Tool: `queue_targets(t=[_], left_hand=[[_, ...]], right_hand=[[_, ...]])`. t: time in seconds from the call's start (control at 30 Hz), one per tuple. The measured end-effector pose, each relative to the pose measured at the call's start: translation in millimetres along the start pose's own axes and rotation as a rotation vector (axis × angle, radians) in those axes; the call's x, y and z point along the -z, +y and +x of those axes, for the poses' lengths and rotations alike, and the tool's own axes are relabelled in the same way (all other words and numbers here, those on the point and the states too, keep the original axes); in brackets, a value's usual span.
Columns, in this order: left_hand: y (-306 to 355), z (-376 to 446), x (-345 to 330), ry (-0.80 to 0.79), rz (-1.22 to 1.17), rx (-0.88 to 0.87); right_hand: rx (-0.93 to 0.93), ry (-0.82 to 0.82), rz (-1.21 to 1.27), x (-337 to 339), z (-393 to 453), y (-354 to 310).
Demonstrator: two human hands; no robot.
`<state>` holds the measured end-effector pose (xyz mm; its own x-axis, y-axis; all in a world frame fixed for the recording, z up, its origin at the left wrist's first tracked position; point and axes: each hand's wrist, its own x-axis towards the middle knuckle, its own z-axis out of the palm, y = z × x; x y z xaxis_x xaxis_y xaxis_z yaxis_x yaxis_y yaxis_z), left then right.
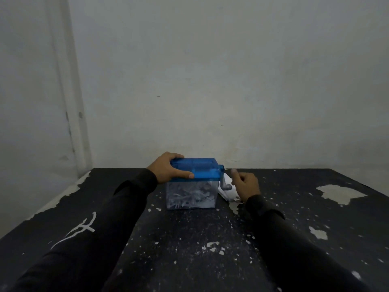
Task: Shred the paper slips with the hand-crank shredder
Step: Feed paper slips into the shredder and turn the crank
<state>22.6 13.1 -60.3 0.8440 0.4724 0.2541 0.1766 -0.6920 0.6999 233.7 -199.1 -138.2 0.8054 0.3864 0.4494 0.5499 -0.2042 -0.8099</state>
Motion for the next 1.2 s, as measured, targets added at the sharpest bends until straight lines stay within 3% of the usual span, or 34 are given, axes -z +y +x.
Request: queue_targets(t=[0.07,0.17,0.23,0.5,0.7,0.93,1.07,1.2], left_hand=[[1.1,-0.1,-0.5,0.000,0.002,-0.004],[0.8,-0.2,-1.1,0.005,-0.002,-0.004],[1.3,-0.5,-1.1,0.005,-0.006,-0.006],[3.3,-1.9,-2.5,0.005,-0.040,-0.018],[0.8,-1.6,-2.9,0.019,-0.050,-0.011],[-1.6,-0.5,-4.0,0.018,-0.060,-0.024],[-0.9,0.4,-0.6,-0.010,-0.020,-0.032],[0.0,1.7,4.0,-0.009,0.068,-0.046]], right_hand=[[-0.080,0.070,-0.124,5.6,1.6,10.5],[-0.262,-0.167,-0.482,6.2,-0.9,26.3],[-0.291,-0.223,-0.531,6.8,-1.8,26.0],[-0.345,-0.042,-0.265,14.2,-2.9,24.4],[-0.310,-0.002,-0.165,12.8,-5.3,23.0],[-0.126,0.116,0.088,24.2,-7.1,-7.5],[-0.008,0.109,0.315,37.1,-4.9,-53.9],[0.154,0.058,0.314,41.7,6.1,-86.9]])
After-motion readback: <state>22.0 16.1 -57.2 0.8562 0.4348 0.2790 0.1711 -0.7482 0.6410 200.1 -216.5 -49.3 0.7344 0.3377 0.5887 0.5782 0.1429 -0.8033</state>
